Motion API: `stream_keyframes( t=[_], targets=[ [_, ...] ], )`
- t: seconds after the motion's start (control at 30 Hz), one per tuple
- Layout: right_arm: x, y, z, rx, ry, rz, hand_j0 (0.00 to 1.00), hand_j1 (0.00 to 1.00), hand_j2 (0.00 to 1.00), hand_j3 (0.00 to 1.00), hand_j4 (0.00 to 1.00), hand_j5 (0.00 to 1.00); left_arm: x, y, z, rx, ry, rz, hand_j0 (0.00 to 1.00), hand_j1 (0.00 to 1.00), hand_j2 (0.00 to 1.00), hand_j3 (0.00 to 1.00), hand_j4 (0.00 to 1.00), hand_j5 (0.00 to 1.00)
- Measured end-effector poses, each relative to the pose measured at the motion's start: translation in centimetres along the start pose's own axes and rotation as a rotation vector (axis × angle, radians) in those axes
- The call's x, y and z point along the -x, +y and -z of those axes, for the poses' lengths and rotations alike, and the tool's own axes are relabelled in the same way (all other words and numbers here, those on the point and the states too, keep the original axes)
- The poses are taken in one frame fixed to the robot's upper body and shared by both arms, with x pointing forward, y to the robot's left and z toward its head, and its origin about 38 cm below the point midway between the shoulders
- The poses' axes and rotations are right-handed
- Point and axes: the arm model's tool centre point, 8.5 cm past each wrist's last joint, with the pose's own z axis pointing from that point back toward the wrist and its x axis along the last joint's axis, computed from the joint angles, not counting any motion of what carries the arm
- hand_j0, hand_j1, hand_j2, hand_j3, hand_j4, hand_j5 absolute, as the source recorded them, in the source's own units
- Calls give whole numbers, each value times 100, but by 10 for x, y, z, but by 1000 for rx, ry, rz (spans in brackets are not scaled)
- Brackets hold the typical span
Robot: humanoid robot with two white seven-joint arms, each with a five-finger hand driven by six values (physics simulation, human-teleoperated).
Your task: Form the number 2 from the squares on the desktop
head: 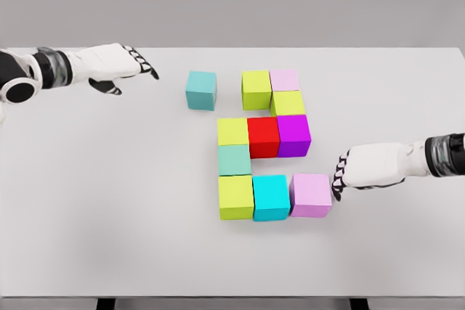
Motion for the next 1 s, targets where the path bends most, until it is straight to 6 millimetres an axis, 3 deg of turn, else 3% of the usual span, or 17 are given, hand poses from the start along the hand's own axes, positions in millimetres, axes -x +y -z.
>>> stream_keyframes(
  t=[0.2, 1.0],
  targets=[
    [-2, -3, 3, 5, -10, -4, 59, 59, 59, 59, 59, 59, -10, -9, 25, 35, -16, -46, 84, 84, 84, 84, 84, 84],
    [-1, -7, 6, 14, -14, -10, 59, 59, 59, 59, 59, 59, -47, 9, 53, -2, -111, -22, 83, 83, 83, 83, 83, 83]
  ],
)
